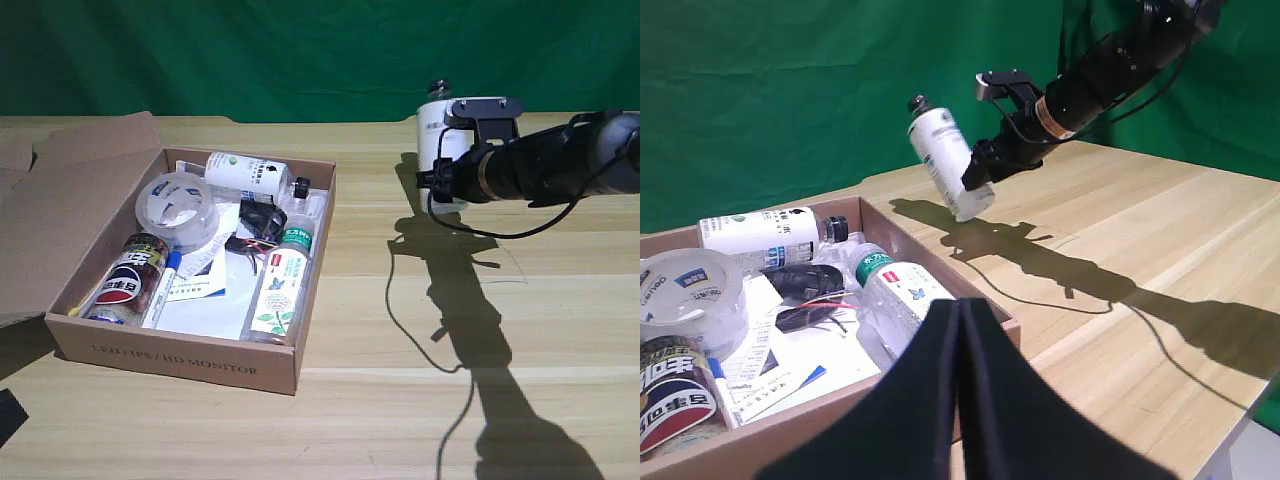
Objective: Place the white bottle into the box.
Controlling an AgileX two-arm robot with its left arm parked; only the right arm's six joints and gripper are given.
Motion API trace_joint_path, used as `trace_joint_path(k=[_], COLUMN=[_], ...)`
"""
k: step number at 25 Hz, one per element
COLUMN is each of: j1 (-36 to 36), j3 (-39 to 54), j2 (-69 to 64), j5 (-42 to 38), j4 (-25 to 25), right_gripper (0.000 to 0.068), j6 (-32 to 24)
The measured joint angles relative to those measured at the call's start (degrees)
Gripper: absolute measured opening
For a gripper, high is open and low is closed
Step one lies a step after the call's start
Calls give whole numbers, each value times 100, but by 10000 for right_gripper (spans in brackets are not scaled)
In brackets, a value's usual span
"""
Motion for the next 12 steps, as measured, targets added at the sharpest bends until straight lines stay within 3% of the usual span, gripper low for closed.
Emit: trace_joint_path(k=[2, 4, 12], j1=[185, 413, 1381], j3=[0, 0, 11], j2=[-255, -450, -994], j5=[-164, -328, -269], j4=[-12, -23, -41], right_gripper=[197, 120, 77], j6=[-115, -210, -319])
